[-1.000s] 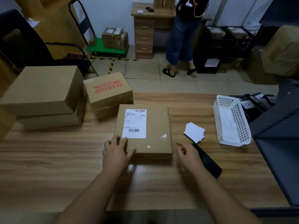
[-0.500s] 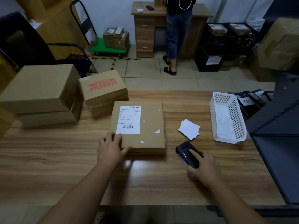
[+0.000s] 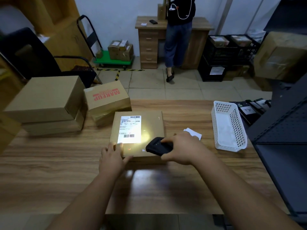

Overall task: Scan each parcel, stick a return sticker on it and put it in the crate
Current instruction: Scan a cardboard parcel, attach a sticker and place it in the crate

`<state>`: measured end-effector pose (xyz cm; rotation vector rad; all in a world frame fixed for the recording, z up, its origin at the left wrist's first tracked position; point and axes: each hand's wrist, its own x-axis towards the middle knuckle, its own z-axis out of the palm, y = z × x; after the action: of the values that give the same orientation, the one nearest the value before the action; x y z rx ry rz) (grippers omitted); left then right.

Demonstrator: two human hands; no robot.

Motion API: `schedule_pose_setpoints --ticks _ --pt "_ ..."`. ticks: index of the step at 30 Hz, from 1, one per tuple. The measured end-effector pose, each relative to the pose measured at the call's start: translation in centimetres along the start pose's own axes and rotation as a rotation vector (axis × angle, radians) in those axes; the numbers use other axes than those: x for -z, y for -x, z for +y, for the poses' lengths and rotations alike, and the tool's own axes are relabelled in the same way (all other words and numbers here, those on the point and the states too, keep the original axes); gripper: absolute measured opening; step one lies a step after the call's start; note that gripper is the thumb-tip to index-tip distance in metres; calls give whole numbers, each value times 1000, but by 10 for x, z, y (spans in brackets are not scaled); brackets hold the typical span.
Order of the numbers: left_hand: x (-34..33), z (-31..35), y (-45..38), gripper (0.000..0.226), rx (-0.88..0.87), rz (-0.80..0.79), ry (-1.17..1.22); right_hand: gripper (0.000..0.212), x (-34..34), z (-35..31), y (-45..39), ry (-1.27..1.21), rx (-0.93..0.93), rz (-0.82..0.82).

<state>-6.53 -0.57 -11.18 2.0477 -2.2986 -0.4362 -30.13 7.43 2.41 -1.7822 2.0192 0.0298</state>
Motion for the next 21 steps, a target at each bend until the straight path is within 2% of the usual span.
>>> schedule_pose_setpoints --ticks 7,13,16,21 --pt "0 1 0 66 21 5 30 50 12 -11 -3 36 21 22" --pt "4 18 1 63 86 -22 32 67 -18 48 2 -60 -86 182" --pt "-4 46 9 64 -36 28 84 71 -59 87 8 -91 -162 259" --pt "-24 84 11 60 -212 10 89 72 -122 127 21 -107 -241 244"
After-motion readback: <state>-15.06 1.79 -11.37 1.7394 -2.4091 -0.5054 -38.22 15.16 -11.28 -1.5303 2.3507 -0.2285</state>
